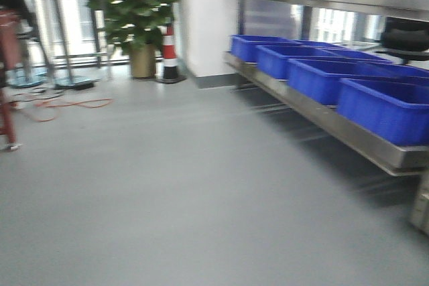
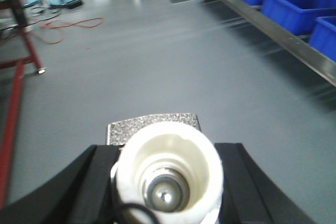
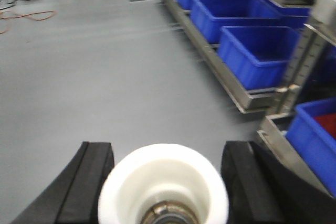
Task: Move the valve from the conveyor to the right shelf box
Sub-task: 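Drive away from the conveyor toward the shelf rack holding both valves, then move both held valves over an open blue bin on the shelf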
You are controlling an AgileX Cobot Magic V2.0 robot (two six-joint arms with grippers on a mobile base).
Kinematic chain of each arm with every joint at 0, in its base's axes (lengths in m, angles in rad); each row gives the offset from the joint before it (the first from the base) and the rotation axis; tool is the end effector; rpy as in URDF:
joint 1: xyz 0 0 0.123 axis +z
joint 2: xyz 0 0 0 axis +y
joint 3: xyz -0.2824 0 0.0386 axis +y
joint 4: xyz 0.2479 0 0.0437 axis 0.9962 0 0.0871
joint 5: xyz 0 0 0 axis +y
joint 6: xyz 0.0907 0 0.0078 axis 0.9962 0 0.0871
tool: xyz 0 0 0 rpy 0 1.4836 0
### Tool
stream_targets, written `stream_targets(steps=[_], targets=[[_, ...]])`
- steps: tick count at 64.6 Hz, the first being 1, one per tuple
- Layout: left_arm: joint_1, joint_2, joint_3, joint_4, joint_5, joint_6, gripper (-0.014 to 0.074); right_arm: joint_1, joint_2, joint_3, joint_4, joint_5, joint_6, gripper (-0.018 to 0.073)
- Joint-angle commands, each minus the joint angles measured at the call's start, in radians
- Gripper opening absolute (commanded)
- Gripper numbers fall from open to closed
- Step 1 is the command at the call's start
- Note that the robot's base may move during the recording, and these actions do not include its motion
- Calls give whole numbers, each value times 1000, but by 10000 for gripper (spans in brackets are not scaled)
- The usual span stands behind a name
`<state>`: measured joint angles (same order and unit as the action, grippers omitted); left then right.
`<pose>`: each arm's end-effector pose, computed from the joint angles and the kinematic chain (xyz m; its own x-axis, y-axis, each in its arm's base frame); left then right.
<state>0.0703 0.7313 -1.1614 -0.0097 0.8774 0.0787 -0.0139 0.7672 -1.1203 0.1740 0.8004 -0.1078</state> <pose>0.1076 0.0069 0.4512 -0.3551 0.0476 -0.9336 -0.0377 0.9972 0.0652 0.1259 0.0096 0.4422 -0.3466 0.0187 -0.9378 -0.0980 0.9936 0.0560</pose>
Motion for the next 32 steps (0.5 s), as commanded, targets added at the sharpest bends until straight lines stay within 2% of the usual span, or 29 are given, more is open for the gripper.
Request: stream_targets(steps=[1,32], targets=[[-7,-8,-10,-8,-58,-4,-111,-2,-10,-16,-3,-76,-5,-153],[-7,-8,-10,-8,-58,-4,-111,-2,-10,-16,-3,-76,-5,-153]])
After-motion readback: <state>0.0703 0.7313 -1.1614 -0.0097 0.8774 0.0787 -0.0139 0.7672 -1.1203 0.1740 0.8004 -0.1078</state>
